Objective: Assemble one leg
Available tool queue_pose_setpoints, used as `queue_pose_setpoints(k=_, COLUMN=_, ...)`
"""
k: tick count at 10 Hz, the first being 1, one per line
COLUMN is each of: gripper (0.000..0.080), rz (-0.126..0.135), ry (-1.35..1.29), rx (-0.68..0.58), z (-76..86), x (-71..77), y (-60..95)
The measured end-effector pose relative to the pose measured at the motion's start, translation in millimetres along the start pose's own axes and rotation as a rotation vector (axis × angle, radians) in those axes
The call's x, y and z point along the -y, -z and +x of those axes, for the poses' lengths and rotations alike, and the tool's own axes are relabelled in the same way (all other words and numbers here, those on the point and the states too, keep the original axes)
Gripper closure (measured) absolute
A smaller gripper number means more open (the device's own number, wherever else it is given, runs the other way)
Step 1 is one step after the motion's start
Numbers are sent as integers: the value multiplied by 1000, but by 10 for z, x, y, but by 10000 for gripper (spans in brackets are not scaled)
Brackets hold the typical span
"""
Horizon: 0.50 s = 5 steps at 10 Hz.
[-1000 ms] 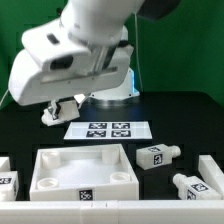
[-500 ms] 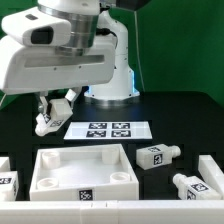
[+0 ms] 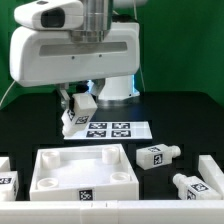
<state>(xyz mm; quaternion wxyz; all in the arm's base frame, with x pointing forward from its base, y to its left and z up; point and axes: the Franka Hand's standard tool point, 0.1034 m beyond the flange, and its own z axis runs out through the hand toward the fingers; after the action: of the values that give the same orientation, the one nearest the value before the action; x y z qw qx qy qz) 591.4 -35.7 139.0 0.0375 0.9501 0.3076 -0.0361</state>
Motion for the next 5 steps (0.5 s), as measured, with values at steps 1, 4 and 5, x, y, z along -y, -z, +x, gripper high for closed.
queue_pose_setpoints(k=1, gripper=517, rz=-5, ry=8, rx=-22, z=-11, x=-32, y=-10)
queue_pose_setpoints(k=4, gripper=517, rz=-36, ry=10, rx=-114, z=-1, x=-141, y=-11)
queue_pose_setpoints(k=5, gripper=517, rz=19, ry=-61, rx=-117, z=-44, x=-77, y=-22)
